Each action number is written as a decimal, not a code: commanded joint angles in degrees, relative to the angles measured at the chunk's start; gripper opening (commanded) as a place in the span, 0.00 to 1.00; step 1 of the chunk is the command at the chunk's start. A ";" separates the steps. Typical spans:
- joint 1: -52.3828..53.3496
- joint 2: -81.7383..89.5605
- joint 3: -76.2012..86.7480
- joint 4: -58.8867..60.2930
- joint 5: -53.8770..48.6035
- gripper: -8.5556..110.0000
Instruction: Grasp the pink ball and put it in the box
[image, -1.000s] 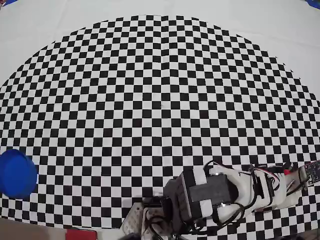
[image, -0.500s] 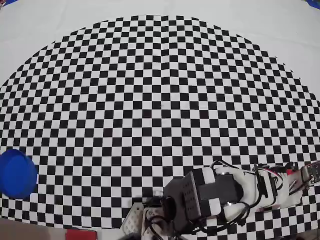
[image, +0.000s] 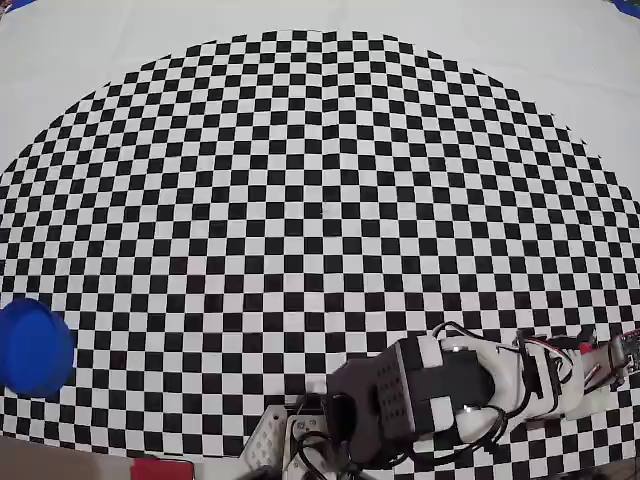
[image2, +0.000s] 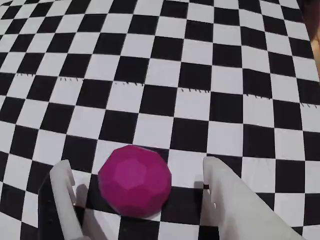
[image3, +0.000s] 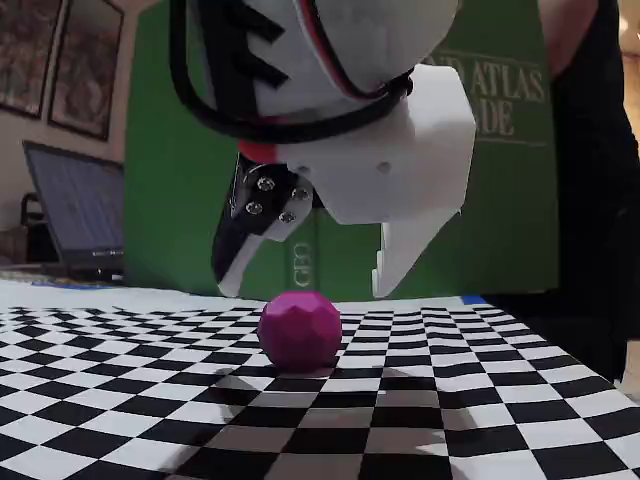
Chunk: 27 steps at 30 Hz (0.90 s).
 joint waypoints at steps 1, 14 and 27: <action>0.62 0.09 -2.72 -0.79 -0.53 0.32; 0.44 -3.16 -6.06 -0.79 -0.53 0.32; 0.09 -5.36 -8.00 -0.79 -0.09 0.32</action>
